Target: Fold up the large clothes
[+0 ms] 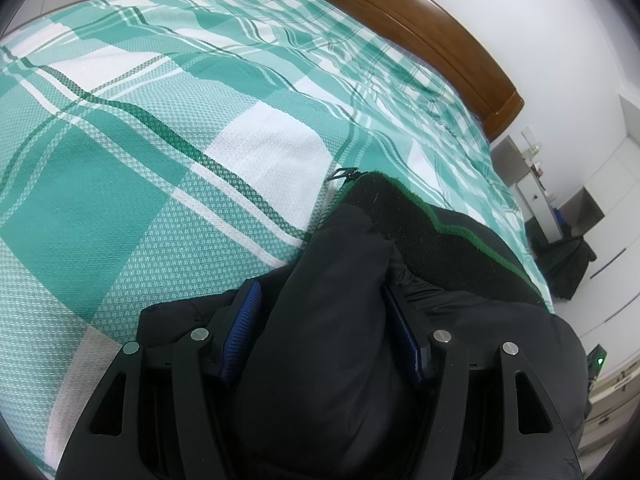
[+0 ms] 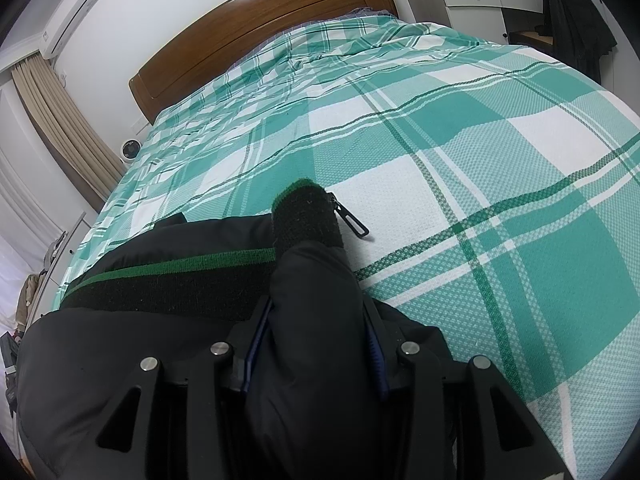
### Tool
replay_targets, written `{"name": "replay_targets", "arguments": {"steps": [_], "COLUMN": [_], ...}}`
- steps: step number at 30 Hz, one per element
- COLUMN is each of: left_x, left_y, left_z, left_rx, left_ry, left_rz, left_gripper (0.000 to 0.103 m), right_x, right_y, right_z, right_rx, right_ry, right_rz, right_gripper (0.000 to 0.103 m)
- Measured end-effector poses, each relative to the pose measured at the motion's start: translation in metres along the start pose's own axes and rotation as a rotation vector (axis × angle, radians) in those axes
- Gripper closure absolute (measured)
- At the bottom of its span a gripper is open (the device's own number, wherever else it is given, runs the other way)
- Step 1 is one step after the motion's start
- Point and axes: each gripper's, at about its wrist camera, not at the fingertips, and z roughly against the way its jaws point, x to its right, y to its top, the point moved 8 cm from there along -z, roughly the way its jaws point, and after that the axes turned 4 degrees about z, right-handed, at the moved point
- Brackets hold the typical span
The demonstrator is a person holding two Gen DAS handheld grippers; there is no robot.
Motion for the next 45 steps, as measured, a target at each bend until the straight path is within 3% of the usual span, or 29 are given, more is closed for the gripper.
{"name": "replay_targets", "arguments": {"steps": [24, 28, 31, 32, 34, 35, 36, 41, 45], "left_x": [0.002, 0.006, 0.014, 0.019, 0.031, 0.041, 0.048, 0.114, 0.175], "left_y": [0.000, 0.002, 0.004, 0.005, 0.008, 0.009, 0.010, -0.012, -0.045], "left_z": [0.000, 0.000, 0.008, 0.014, 0.035, 0.049, 0.058, 0.091, 0.093], "left_rx": [-0.005, -0.052, -0.124, -0.131, -0.110, -0.087, -0.070, -0.051, -0.092], "left_ry": [-0.026, -0.010, 0.055, 0.071, 0.063, 0.052, 0.047, -0.015, -0.098], "left_rz": [0.016, 0.022, -0.010, -0.027, -0.058, -0.080, -0.095, -0.245, -0.363], "left_gripper": [0.039, 0.037, 0.034, 0.033, 0.032, 0.027, 0.023, 0.018, 0.014], "right_x": [-0.001, -0.001, 0.001, 0.002, 0.000, -0.002, -0.006, -0.032, -0.051], "right_y": [0.000, 0.003, 0.008, 0.009, 0.014, 0.017, 0.023, 0.036, 0.014], "right_z": [0.000, -0.001, 0.000, 0.001, 0.009, 0.014, 0.025, 0.078, 0.123], "right_rx": [-0.004, -0.033, -0.100, -0.122, -0.162, -0.163, -0.146, -0.057, -0.036], "right_ry": [0.010, 0.027, 0.047, 0.046, 0.038, 0.031, 0.017, 0.025, 0.093], "right_rz": [-0.008, -0.025, -0.056, -0.066, -0.078, -0.074, -0.055, 0.092, 0.156], "right_gripper": [0.061, 0.060, 0.058, 0.054, 0.034, 0.020, 0.013, 0.013, 0.013]}}
